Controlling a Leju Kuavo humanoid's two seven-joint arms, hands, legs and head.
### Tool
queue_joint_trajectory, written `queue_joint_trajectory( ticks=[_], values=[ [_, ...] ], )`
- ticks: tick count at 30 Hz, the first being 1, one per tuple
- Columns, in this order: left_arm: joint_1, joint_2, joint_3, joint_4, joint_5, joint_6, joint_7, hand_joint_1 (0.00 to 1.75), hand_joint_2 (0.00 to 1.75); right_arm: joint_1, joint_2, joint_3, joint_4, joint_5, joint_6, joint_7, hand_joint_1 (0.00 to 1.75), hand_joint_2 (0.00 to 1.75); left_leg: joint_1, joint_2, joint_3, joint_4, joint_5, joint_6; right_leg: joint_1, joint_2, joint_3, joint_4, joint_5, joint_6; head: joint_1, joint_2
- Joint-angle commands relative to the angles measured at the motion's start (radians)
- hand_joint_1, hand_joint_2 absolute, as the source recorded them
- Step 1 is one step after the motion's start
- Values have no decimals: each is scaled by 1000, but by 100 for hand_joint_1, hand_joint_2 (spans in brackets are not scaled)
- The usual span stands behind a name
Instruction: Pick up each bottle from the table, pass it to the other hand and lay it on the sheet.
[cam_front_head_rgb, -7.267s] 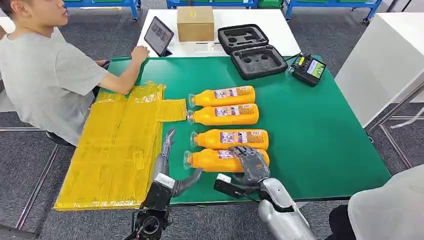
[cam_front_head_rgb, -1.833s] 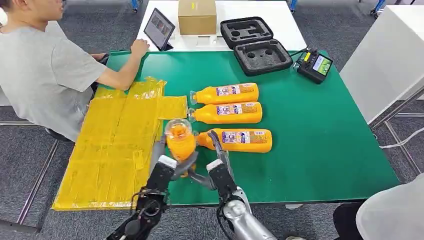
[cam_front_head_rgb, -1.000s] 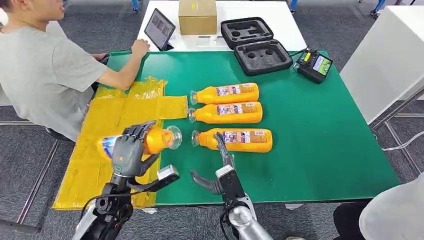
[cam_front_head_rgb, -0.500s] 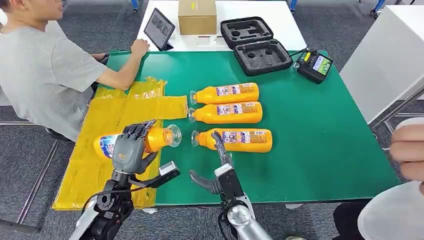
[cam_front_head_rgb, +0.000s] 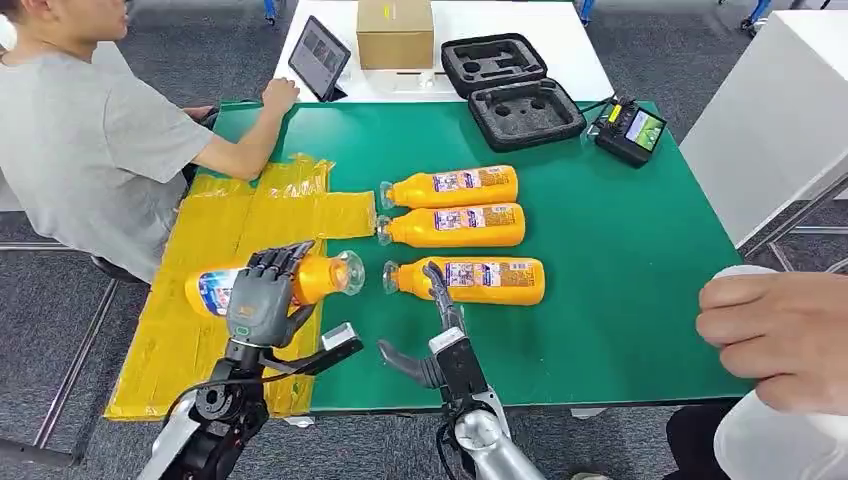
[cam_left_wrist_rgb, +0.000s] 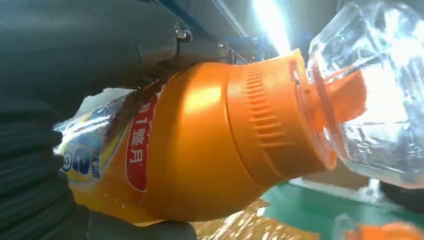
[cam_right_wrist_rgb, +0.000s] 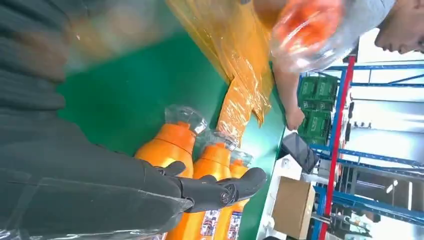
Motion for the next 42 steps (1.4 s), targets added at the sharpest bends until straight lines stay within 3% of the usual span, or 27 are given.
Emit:
queue_joint_trajectory(
  ticks=[1, 10, 14, 23, 24, 25, 35, 37, 38, 39, 42],
  values=[
    [-94, 21, -77, 170, -40, -37, 47, 175, 175, -45, 1, -24, 68, -12, 12, 0, 0, 175, 0, -2, 3, -1, 0, -1, 0, 0, 3, 0, 0, -1, 0, 0],
    [-94, 21, -77, 170, -40, -37, 47, 175, 175, -45, 1, -24, 68, -12, 12, 0, 0, 175, 0, -2, 2, -1, 0, -1, 0, 0, 2, 0, -1, 0, 0, 0],
    [-132, 18, -107, 260, -94, -148, 128, 175, 175, -63, 4, -30, 107, -24, 32, 0, 0, 175, 0, -2, 2, 0, 0, -1, 0, 0, 2, 0, 0, -1, 0, 0],
    [-315, 13, -81, 594, 3, -267, 120, 175, 175, -55, 2, -45, 111, -38, 42, 0, 0, 175, 1, -4, 3, 0, 0, -1, 0, -1, 4, 0, -1, -1, 0, 0],
    [-424, 16, -95, 744, -85, -299, 267, 175, 175, -76, 14, -57, 164, -45, 51, 0, 0, 175, 0, -3, 3, -1, 1, -1, 0, -1, 3, 0, 0, -1, 0, 0],
    [-481, 14, -66, 814, -66, -283, 235, 175, 175, -82, 19, -58, 171, -40, 49, 0, 0, 175, 1, -4, 2, 0, 1, -1, 1, -1, 3, 0, 0, -1, 0, 0],
    [-551, 33, 8, 883, -18, -338, 255, 175, 175, -87, 30, -42, 187, -31, 56, 0, 0, 175, 1, -1, 2, 0, 2, -1, 1, 1, 2, 1, 1, -1, 0, 0],
    [-556, 36, 3, 889, -34, -337, 272, 145, 175, -88, 29, -44, 193, -34, 52, 0, 0, 175, 1, -1, 2, 0, 1, -2, 2, 1, 3, 1, 1, -1, 0, 0],
    [-559, 36, -1, 893, -40, -341, 280, 31, 175, -88, 28, -45, 194, -35, 53, 0, 0, 175, 1, 0, 2, 0, 2, -2, 1, 1, 2, 1, 1, 0, 0, 0],
    [-563, 34, -3, 898, -45, -355, 281, 26, 175, -89, 28, -45, 195, -36, 52, 0, 0, 175, 1, -1, 3, 1, 1, -2, 1, 2, 3, 1, 0, -1, 0, 0],
    [-570, 26, 9, 901, -32, -375, 264, 33, 175, -90, 27, -46, 196, -38, 52, 0, 0, 175, 1, -2, 2, 1, 2, -2, 1, 1, 3, 2, 0, -1, 0, 0]
  ],
)
